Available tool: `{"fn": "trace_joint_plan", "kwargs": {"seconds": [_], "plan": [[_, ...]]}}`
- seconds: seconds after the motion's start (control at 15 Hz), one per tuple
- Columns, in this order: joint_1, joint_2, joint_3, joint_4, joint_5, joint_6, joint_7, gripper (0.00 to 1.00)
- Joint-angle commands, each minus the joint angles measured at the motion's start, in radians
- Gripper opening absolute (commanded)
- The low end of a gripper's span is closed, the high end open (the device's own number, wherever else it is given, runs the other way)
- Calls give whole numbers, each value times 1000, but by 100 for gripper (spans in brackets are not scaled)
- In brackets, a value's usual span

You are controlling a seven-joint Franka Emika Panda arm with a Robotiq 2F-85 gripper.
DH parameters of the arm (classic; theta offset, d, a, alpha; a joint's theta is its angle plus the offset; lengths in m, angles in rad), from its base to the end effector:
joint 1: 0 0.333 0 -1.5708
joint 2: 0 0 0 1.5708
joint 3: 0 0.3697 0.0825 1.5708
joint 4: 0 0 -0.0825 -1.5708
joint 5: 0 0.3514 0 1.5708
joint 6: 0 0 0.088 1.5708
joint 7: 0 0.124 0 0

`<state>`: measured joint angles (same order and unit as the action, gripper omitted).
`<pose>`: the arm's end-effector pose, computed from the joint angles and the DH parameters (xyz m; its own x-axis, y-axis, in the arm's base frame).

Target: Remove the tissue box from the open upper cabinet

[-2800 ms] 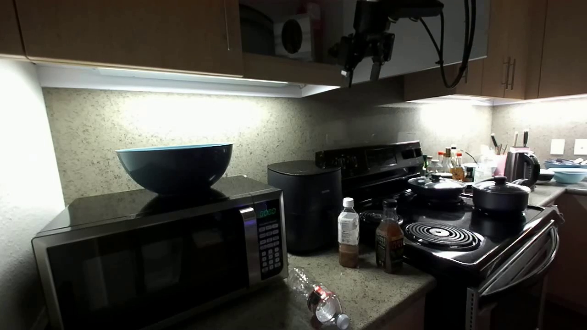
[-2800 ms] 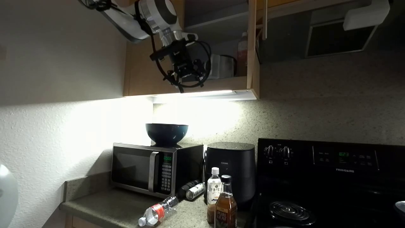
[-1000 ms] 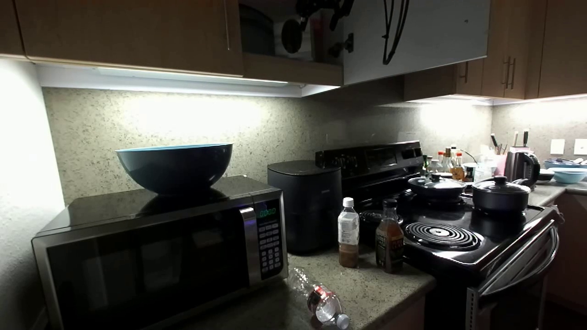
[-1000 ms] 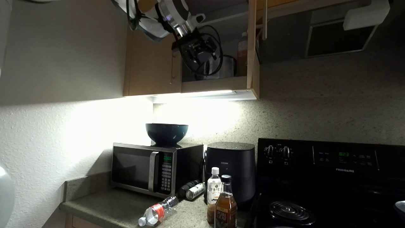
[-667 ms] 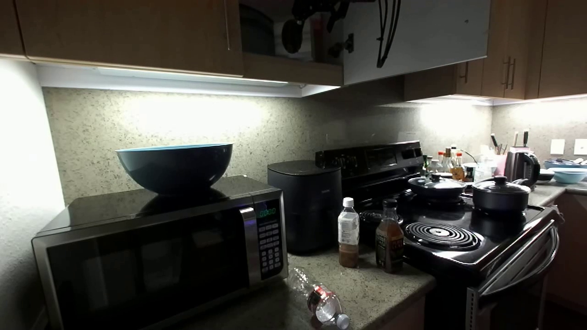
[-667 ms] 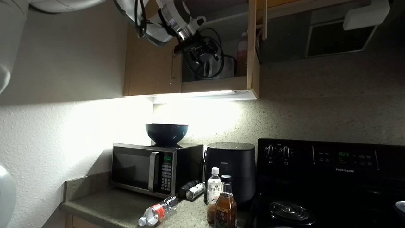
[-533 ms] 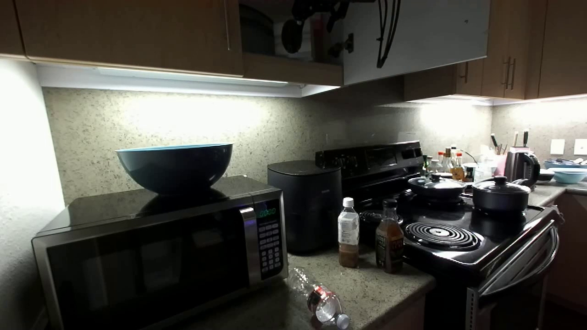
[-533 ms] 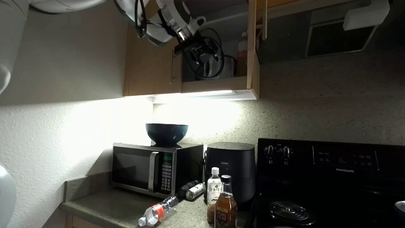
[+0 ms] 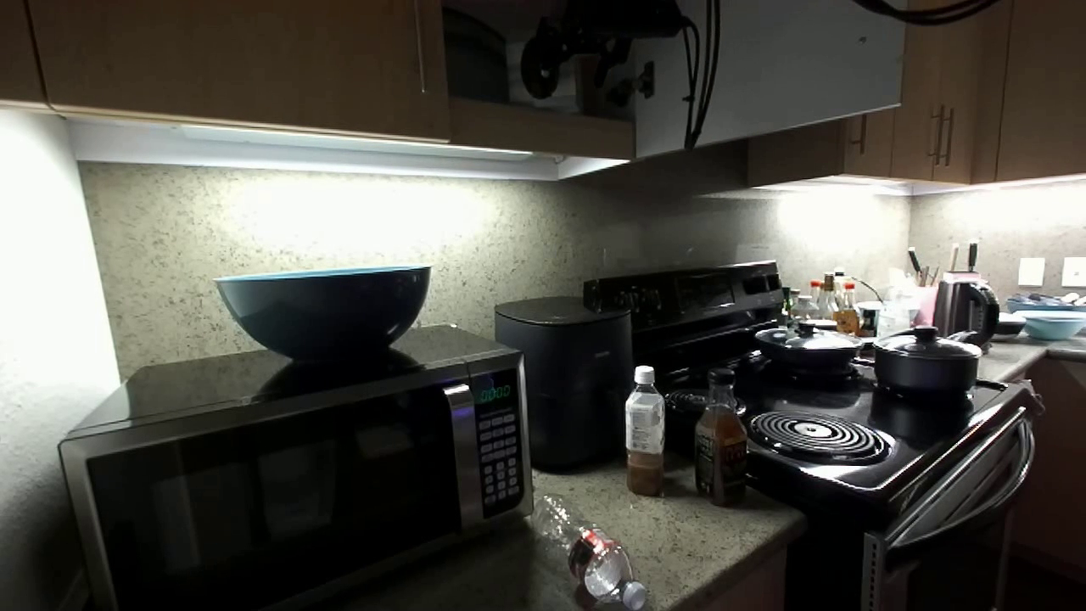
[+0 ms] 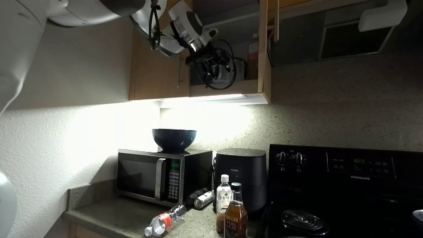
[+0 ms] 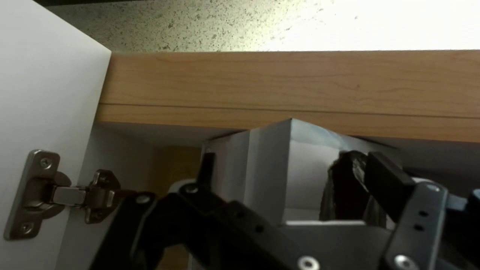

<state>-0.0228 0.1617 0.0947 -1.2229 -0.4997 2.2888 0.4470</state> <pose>0.6219 0.0194 0.8276 0.5383 -0.0701 0.8398 -0.2873 -0.9521 0.1047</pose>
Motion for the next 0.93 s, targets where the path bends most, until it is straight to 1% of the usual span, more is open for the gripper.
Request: {"fn": "trace_joint_plan", "kwargs": {"seconds": [0.0, 0.13, 0.53, 0.8, 0.87], "plan": [[3, 64, -8, 76, -41, 16, -10, 73], [3, 87, -10, 104, -52, 15, -9, 68], [7, 117, -13, 159, -62, 4, -12, 30], [-1, 76, 5, 156, -13, -19, -42, 8], [-6, 64, 14, 155, 8, -24, -56, 10]]}}
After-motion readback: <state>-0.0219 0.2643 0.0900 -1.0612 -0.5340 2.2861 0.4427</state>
